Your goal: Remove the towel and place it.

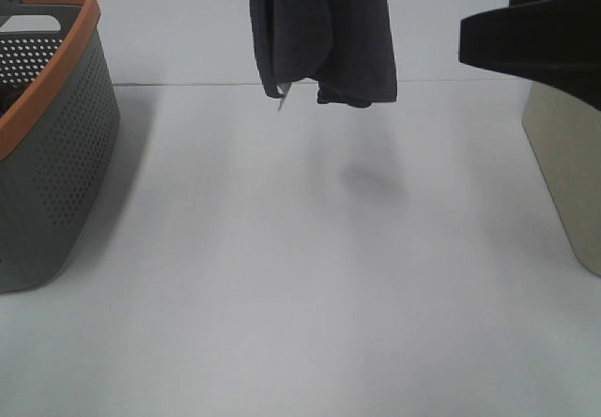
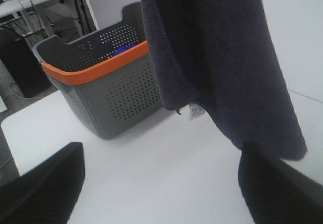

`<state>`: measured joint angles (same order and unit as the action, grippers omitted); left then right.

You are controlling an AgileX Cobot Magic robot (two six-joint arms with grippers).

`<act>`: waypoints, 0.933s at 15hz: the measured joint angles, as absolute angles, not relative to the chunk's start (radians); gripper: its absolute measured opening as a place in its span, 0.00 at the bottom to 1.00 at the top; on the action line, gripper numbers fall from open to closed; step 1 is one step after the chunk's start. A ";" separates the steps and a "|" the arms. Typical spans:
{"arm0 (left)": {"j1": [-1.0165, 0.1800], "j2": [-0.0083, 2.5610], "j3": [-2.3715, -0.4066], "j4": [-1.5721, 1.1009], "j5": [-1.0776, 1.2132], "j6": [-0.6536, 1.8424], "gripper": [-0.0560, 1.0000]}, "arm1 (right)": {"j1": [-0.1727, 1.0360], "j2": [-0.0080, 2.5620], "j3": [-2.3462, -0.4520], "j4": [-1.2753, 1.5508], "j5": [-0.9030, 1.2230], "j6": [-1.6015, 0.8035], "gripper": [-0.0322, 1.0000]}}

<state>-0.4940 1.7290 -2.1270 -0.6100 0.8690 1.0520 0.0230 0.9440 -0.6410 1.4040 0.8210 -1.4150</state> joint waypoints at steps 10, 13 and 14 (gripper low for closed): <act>-0.588 1.791 -2.127 -0.611 0.811 1.045 0.05 | 0.227 1.249 -0.723 1.652 0.744 -1.760 0.72; -0.592 1.791 -2.127 -0.612 0.811 1.045 0.05 | 0.231 1.321 -0.769 1.659 0.737 -1.801 0.72; -0.592 1.791 -2.127 -0.612 0.811 1.044 0.05 | 0.231 1.350 -0.775 1.660 0.743 -1.807 0.72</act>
